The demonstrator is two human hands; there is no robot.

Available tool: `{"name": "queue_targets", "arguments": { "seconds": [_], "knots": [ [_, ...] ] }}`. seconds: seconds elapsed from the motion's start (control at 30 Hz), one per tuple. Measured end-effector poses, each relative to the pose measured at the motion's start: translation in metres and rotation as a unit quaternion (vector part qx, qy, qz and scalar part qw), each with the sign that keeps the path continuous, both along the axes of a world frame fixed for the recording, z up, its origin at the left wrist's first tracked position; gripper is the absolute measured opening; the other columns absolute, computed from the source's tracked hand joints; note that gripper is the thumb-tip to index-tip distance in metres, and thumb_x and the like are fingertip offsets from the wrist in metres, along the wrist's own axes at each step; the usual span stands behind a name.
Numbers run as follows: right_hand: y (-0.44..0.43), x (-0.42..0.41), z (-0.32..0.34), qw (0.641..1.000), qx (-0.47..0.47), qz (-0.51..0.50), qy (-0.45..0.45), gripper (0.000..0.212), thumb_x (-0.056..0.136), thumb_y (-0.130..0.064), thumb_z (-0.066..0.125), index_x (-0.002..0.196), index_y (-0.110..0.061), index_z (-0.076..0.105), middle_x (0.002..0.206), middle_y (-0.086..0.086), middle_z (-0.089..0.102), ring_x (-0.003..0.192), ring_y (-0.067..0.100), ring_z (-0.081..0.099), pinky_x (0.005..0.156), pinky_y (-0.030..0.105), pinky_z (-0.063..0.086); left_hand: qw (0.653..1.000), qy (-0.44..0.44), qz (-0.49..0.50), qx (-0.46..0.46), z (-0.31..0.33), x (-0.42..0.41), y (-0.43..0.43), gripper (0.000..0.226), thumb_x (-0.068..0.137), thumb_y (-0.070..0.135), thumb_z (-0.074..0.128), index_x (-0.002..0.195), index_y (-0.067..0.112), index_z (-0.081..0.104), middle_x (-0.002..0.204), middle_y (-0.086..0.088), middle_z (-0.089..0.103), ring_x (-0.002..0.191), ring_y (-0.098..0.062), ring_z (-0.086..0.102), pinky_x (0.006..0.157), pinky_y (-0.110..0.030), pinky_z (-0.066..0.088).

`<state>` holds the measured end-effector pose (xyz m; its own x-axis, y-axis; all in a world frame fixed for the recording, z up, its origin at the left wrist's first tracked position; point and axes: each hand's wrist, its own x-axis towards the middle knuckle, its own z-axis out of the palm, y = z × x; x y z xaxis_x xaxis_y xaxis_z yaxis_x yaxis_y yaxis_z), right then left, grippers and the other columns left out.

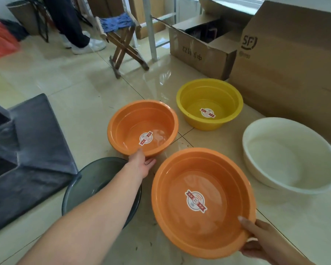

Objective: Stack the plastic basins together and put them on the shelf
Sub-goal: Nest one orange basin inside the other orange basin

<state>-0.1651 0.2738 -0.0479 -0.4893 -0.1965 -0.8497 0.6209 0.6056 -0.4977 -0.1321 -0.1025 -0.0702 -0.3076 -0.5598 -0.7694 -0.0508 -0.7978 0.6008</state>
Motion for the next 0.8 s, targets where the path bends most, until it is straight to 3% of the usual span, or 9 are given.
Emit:
{"name": "queue_targets", "arguments": {
  "seconds": [0.13,0.17,0.27,0.3,0.37,0.43,0.63,0.73,0.8],
  "knots": [
    [-0.003,-0.001,-0.007,0.999,0.022,-0.024,0.007,0.045,0.088,-0.031,0.076,0.114,0.004,0.068,0.084,0.029,0.078,0.057,0.041,0.076,0.073,0.050,0.064,0.999,0.015,0.028,-0.034,0.010,-0.001,-0.017,0.049,0.109,0.015,0.052,0.157,0.011,0.043,0.152,-0.022,0.054,0.129,-0.039,0.059,0.098,-0.048,0.060],
    [-0.004,0.000,-0.003,0.999,0.019,-0.028,0.002,0.055,0.079,-0.038,0.083,0.114,0.002,0.069,0.087,0.029,0.078,0.059,0.041,0.077,0.077,0.054,0.064,0.998,0.018,0.031,-0.049,0.014,0.000,-0.022,0.047,0.109,0.013,0.052,0.155,0.010,0.045,0.152,-0.022,0.055,0.122,-0.037,0.061,0.093,-0.046,0.061],
    [-0.003,0.000,-0.007,0.998,-0.019,-0.061,-0.005,0.107,0.025,-0.067,0.093,0.111,-0.008,0.070,0.095,0.024,0.078,0.061,0.036,0.078,0.067,0.046,0.065,0.993,0.030,0.021,-0.117,0.039,0.009,-0.034,0.041,0.107,0.009,0.050,0.148,0.004,0.050,0.143,-0.024,0.062,0.109,-0.032,0.067,0.084,-0.045,0.062],
    [-0.002,0.000,-0.006,0.998,-0.027,-0.061,0.002,0.103,0.033,-0.068,0.091,0.116,-0.009,0.069,0.101,0.023,0.077,0.066,0.036,0.079,0.070,0.047,0.066,0.990,0.037,0.011,-0.138,0.052,0.014,-0.036,0.038,0.107,0.008,0.050,0.145,0.003,0.051,0.137,-0.023,0.065,0.105,-0.030,0.069,0.081,-0.045,0.063],
    [-0.003,0.000,-0.002,0.997,-0.045,-0.056,0.030,0.066,0.078,-0.054,0.077,0.126,-0.009,0.066,0.110,0.021,0.077,0.079,0.038,0.081,0.084,0.053,0.063,0.981,0.048,-0.035,-0.186,0.080,0.028,-0.038,0.027,0.107,0.009,0.048,0.132,0.004,0.055,0.123,-0.018,0.069,0.102,-0.028,0.070,0.079,-0.043,0.062],
    [-0.001,-0.004,-0.004,0.996,-0.052,-0.051,0.050,0.047,0.099,-0.046,0.058,0.125,-0.009,0.067,0.112,0.020,0.077,0.086,0.040,0.080,0.089,0.054,0.062,0.964,0.047,-0.103,-0.239,0.106,0.046,-0.039,0.018,0.106,0.011,0.049,0.120,0.008,0.060,0.111,-0.013,0.073,0.098,-0.025,0.072,0.081,-0.042,0.061],
    [0.000,-0.017,-0.004,0.992,-0.064,-0.066,0.081,0.053,0.105,-0.050,0.041,0.113,-0.012,0.076,0.113,0.023,0.074,0.091,0.046,0.076,0.088,0.054,0.062,0.905,-0.008,-0.332,-0.266,0.144,0.096,0.000,0.021,0.106,0.014,0.050,0.112,0.004,0.068,0.088,-0.016,0.072,0.064,-0.013,0.076,0.056,-0.029,0.066],
    [0.005,-0.025,-0.004,0.990,-0.079,-0.072,0.091,0.055,0.102,-0.056,0.042,0.111,-0.013,0.076,0.110,0.022,0.072,0.083,0.039,0.072,0.081,0.048,0.064,0.864,-0.055,-0.439,-0.240,0.127,0.105,0.030,0.028,0.106,0.017,0.052,0.119,0.004,0.073,0.087,-0.018,0.078,0.075,-0.023,0.074,0.067,-0.038,0.064],
    [0.010,-0.030,-0.005,0.989,-0.098,-0.060,0.097,0.058,0.102,-0.057,0.040,0.109,-0.013,0.078,0.108,0.027,0.072,0.083,0.033,0.071,0.082,0.048,0.063,0.846,-0.077,-0.480,-0.219,0.109,0.104,0.044,0.031,0.106,0.018,0.054,0.124,0.000,0.071,0.099,-0.027,0.080,0.083,-0.028,0.073,0.074,-0.040,0.062]
  ]
}}
